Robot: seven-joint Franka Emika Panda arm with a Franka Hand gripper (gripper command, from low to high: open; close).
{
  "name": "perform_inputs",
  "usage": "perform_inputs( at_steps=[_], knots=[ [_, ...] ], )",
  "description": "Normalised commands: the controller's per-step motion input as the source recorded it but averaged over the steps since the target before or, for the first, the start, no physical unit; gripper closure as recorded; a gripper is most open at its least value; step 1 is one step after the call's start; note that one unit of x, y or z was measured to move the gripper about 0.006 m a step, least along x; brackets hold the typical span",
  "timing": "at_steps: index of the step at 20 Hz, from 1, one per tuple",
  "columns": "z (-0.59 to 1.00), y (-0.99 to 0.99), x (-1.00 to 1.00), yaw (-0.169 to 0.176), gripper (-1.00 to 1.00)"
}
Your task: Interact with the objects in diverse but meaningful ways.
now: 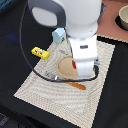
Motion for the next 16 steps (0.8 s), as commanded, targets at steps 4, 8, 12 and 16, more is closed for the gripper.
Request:
perform_inputs(
  at_steps=[4, 8, 12, 16],
  knots=[
    [0.53, 0.59, -0.18, -0.013, 1.0],
    [0.39, 0.57, -0.24, 0.0, 1.0],
    [0.36, 0.59, -0.25, 0.0, 1.0],
    [0.32, 0.6, -0.25, 0.0, 1.0]
  ],
)
